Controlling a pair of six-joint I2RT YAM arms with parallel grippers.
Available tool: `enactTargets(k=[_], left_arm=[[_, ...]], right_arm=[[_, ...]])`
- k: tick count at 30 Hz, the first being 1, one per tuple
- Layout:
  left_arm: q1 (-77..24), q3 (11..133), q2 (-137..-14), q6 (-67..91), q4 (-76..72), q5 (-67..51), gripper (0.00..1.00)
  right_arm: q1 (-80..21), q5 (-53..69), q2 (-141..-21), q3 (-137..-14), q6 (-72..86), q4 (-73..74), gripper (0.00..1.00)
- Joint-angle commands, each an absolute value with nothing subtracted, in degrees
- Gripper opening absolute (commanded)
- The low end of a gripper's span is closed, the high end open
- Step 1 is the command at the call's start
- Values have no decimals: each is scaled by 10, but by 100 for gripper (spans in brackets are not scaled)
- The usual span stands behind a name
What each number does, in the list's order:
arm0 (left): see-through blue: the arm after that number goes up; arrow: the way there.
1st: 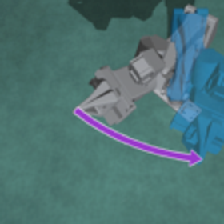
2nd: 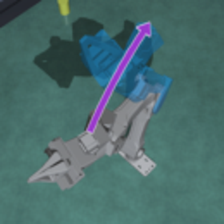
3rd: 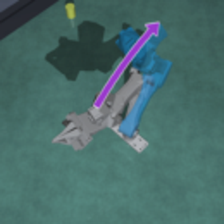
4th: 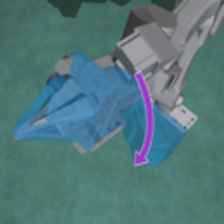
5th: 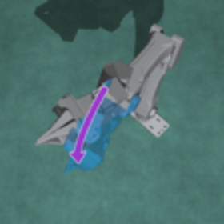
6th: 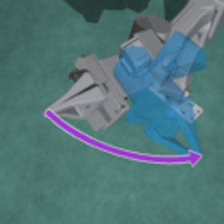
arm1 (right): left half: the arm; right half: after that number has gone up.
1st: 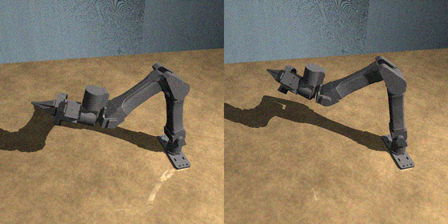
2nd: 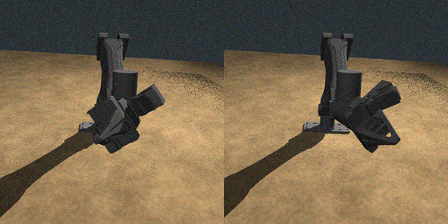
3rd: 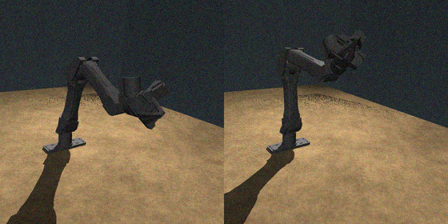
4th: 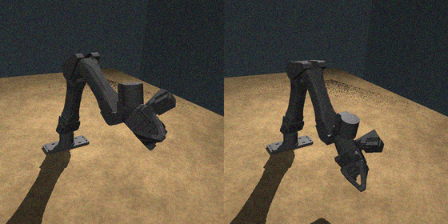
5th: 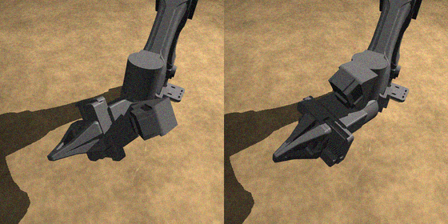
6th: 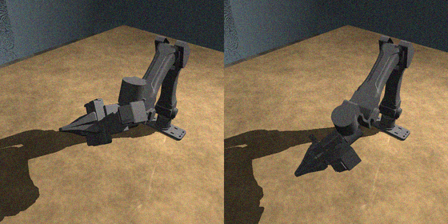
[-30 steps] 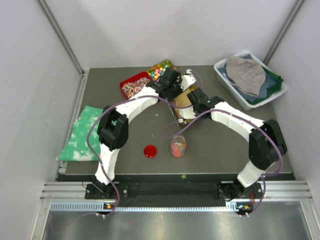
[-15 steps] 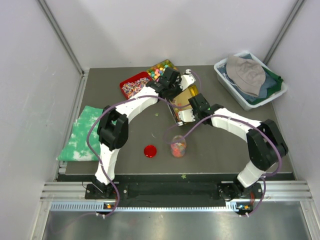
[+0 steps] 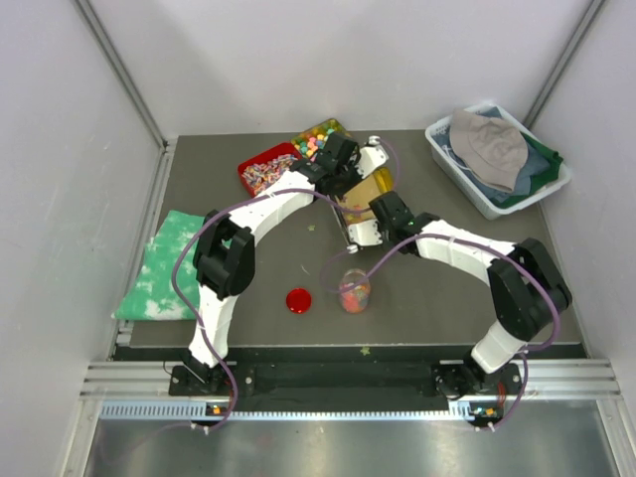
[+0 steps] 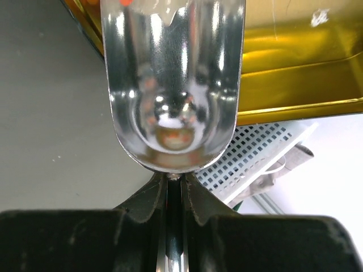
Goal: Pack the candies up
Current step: Scoop the fake candies from the storage box.
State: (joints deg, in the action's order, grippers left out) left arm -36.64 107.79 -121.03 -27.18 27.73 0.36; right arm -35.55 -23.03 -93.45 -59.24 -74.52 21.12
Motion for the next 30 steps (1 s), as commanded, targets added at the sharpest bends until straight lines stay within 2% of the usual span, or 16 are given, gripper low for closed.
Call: enactTargets(k=[1, 30], left_arm=[[-380, 1129, -1173, -228, 200, -26, 0], [-381, 1095, -1162, -217, 198, -9, 0]], right_arm=[[-380, -194, -965, -603, -694, 235, 0], [-390, -99, -1008, -658, -412, 300, 0]])
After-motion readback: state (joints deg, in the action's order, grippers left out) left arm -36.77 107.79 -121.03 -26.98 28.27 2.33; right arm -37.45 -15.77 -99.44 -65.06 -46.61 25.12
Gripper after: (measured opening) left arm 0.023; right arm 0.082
